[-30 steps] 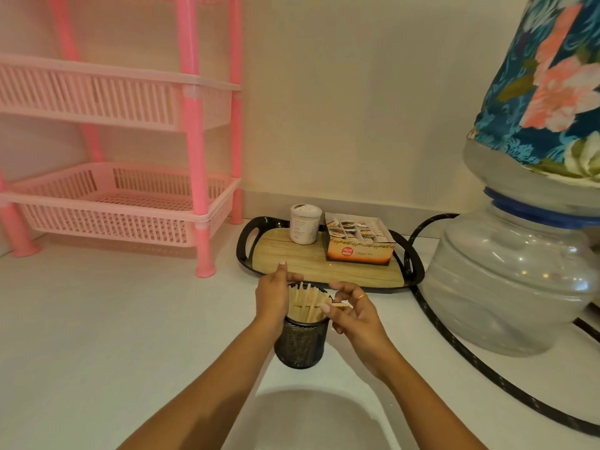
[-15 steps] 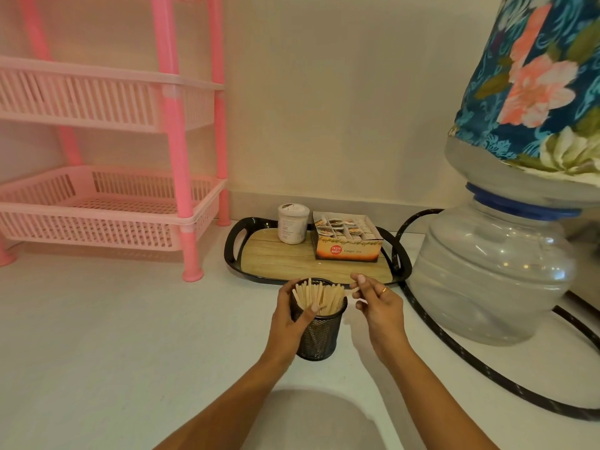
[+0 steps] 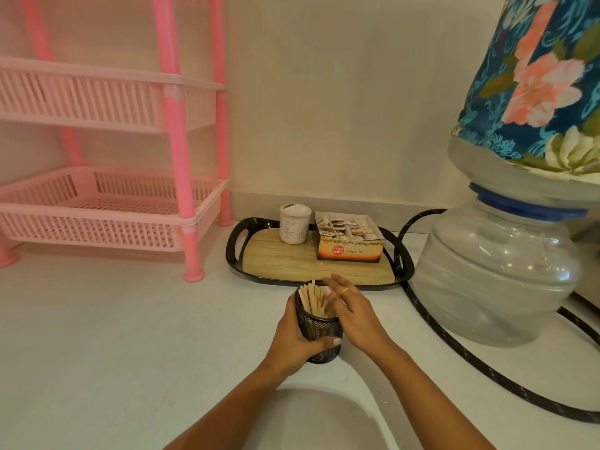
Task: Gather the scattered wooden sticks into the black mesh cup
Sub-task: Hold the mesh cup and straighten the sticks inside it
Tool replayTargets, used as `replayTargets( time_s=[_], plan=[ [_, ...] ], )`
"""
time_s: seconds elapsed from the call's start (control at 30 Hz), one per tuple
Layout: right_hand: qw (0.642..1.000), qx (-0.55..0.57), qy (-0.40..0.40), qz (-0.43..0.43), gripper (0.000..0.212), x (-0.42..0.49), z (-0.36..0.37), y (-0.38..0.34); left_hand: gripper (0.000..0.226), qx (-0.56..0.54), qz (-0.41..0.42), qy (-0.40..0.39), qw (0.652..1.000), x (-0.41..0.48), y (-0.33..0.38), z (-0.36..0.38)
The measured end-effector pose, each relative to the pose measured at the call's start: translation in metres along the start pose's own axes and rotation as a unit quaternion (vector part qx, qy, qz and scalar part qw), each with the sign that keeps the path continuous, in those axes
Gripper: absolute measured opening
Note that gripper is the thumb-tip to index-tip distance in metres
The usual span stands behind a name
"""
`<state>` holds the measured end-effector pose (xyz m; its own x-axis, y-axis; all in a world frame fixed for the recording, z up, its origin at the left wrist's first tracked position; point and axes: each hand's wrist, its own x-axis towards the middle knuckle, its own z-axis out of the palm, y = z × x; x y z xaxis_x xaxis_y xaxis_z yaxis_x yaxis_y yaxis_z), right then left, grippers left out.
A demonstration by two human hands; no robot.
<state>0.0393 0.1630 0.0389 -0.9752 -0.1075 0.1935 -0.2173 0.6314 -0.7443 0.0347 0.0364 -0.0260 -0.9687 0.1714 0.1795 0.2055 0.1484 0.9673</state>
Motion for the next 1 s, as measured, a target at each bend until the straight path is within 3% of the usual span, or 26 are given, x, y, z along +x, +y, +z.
replayTargets(
  time_s=[0.23, 0.37, 0.6, 0.7, 0.77, 0.9, 1.0],
  plan=[
    [0.984, -0.179, -0.002, -0.022, 0.065, -0.006, 0.007, -0.015, 0.089, 0.047, -0.002, 0.007, 0.999, -0.002, 0.004, 0.002],
    [0.978, -0.206, 0.009, -0.039, 0.075, -0.007, 0.019, -0.025, 0.072, 0.043, -0.020, 0.053, 0.998, -0.001, 0.007, 0.010],
    [0.978, -0.190, 0.032, -0.079, 0.043, -0.001, 0.019, -0.032, 0.075, 0.128, -0.004, 0.029, 0.991, -0.001, -0.001, 0.003],
    [0.983, -0.131, 0.104, -0.077, 0.042, -0.002, 0.015, -0.025, 0.080, 0.074, 0.004, 0.022, 0.997, -0.002, -0.001, 0.002],
    [0.987, -0.050, 0.143, -0.053, 0.056, -0.006, 0.009, -0.016, 0.082, 0.058, 0.007, 0.027, 0.998, -0.002, -0.003, 0.001],
    [0.984, 0.165, 0.047, 0.044, 0.102, -0.019, 0.012, 0.006, 0.082, 0.041, 0.015, 0.024, 0.999, -0.001, -0.004, 0.003],
    [0.974, 0.215, 0.050, 0.041, 0.110, -0.027, 0.027, 0.021, 0.086, 0.025, 0.015, 0.018, 0.999, 0.000, -0.003, 0.002]
  ],
)
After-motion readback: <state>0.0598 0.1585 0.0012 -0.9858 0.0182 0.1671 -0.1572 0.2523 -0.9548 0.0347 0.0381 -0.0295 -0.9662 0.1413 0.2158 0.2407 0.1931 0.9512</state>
